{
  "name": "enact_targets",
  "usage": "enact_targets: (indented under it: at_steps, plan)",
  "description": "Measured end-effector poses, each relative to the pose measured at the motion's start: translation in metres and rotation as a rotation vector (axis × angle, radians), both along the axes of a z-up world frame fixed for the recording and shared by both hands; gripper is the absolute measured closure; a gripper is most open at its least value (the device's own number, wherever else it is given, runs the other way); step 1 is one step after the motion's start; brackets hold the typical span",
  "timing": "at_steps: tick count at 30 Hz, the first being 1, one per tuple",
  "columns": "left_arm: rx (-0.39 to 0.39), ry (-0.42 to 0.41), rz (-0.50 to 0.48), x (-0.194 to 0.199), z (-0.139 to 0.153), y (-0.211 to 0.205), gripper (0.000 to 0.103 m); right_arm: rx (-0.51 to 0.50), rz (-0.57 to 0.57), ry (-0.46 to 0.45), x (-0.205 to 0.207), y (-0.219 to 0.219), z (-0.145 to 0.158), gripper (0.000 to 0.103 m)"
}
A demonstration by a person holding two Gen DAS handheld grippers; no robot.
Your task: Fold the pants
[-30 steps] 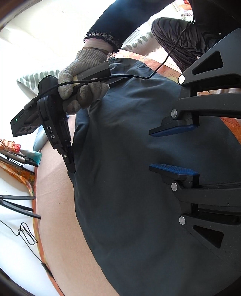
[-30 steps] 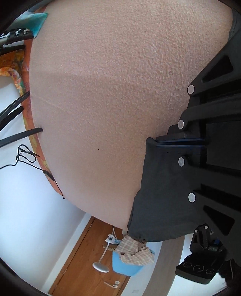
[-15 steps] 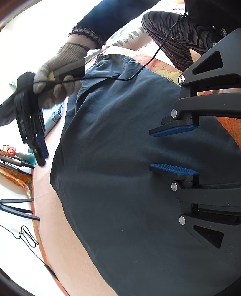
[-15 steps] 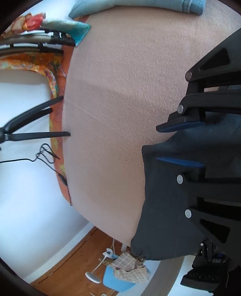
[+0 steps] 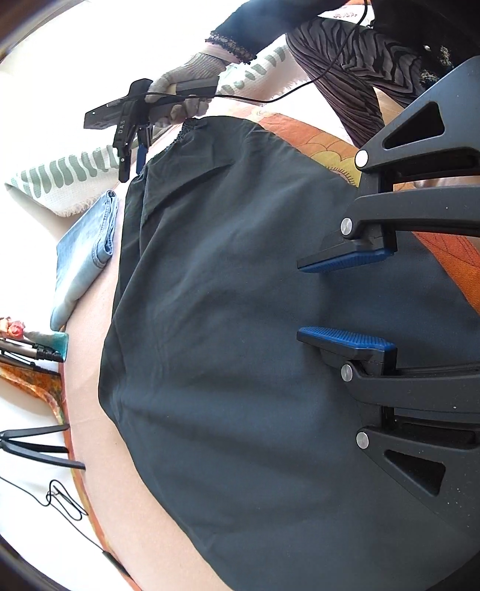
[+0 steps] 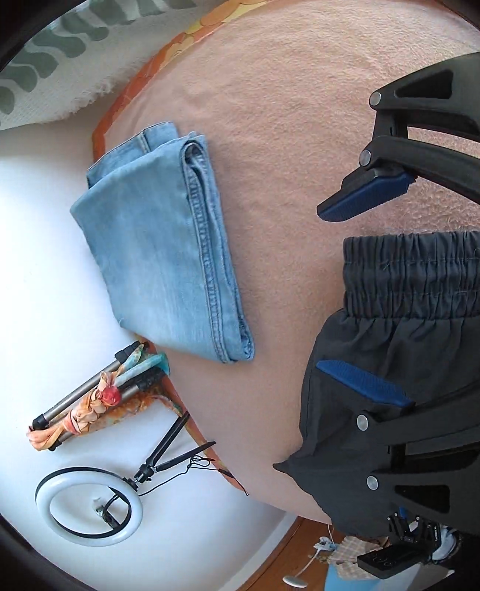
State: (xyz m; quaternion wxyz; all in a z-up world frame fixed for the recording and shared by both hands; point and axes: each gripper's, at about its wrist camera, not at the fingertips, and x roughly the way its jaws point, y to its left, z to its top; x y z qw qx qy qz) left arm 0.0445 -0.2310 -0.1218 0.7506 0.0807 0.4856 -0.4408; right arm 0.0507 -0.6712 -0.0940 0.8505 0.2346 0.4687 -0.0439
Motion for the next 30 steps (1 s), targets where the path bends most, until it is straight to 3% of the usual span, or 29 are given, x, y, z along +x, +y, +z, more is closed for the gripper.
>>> enact_targets:
  at_steps: [1, 6, 9, 14, 15, 16, 18, 21, 23, 25, 29, 30]
  plan:
    - [0.002, -0.002, 0.002, 0.0, 0.0, -0.002, 0.075, -0.012, 0.001, 0.019, -0.003, 0.0, -0.006, 0.021]
    - [-0.002, 0.0, 0.008, 0.004, 0.0, -0.006, 0.075, 0.112, -0.012, -0.027, -0.018, -0.005, -0.013, 0.023]
    - [-0.001, -0.004, 0.001, 0.005, -0.002, -0.009, 0.074, 0.159, 0.002, -0.022, -0.025, 0.002, -0.016, 0.047]
    - [-0.017, 0.015, 0.003, 0.009, -0.002, -0.008, 0.075, 0.054, -0.068, -0.034, -0.032, 0.016, -0.004, 0.062]
    - [-0.018, 0.013, 0.002, 0.009, -0.003, -0.007, 0.075, 0.019, -0.093, -0.042, -0.033, 0.018, 0.004, 0.087]
    - [-0.018, 0.01, -0.001, 0.009, -0.003, -0.008, 0.075, -0.001, -0.117, -0.061, -0.036, 0.017, 0.012, 0.089]
    - [-0.018, 0.005, -0.003, 0.008, -0.003, -0.007, 0.075, -0.098, -0.139, -0.097, -0.038, 0.018, 0.029, 0.089]
    - [-0.017, 0.001, -0.009, 0.007, -0.004, -0.007, 0.075, -0.181, -0.115, -0.043, -0.028, 0.022, 0.022, 0.089]
    - [-0.013, -0.003, -0.014, 0.006, -0.003, -0.006, 0.075, -0.246, -0.112, 0.017, -0.02, 0.024, 0.013, 0.084]
    - [-0.011, -0.001, -0.007, 0.006, -0.002, -0.004, 0.075, -0.326, -0.104, 0.091, -0.014, 0.026, 0.008, 0.067]
    - [-0.042, -0.03, 0.061, 0.01, 0.012, 0.015, 0.075, -0.337, -0.119, 0.023, -0.024, 0.035, 0.036, 0.064]
    - [-0.058, -0.038, 0.087, 0.013, 0.017, 0.023, 0.075, -0.333, -0.117, -0.001, -0.027, 0.041, 0.044, 0.058]
